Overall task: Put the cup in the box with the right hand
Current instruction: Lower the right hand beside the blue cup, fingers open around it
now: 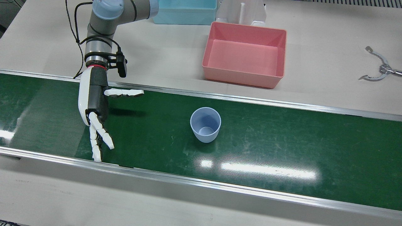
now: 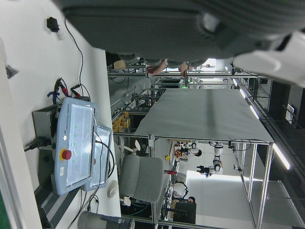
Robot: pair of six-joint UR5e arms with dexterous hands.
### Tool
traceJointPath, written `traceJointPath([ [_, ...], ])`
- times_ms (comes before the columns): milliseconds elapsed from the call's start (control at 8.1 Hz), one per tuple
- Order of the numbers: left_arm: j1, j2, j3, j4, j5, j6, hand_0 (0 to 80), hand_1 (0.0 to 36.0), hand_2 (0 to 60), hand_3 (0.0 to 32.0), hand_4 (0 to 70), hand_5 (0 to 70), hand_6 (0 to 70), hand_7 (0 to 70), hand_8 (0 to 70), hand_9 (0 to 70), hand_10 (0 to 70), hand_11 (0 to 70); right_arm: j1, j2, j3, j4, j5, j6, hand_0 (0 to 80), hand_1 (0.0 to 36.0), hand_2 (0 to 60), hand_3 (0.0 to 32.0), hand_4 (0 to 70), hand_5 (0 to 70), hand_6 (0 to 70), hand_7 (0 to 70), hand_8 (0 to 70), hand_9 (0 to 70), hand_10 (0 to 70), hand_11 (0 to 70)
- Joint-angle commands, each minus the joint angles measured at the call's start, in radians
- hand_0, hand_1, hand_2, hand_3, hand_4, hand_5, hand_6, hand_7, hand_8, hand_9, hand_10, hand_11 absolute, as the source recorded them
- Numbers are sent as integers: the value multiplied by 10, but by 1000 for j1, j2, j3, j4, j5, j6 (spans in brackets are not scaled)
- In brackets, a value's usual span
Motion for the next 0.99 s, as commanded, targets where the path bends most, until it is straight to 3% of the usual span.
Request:
traceJointPath([
  [0,0,0,1,0,0,0,0,0,0,0,0,0,0,0,0,0,0,0,-4,18,1,0,-1,-45,494,194,38,0,0,55,41,117,14,50,0,0],
  [864,1,0,1,-1,0,0,0,0,0,0,0,0,0,0,0,0,0,0,-24,44,1,0,0,-189,499,199,41,0,0,54,41,127,7,42,0,0],
])
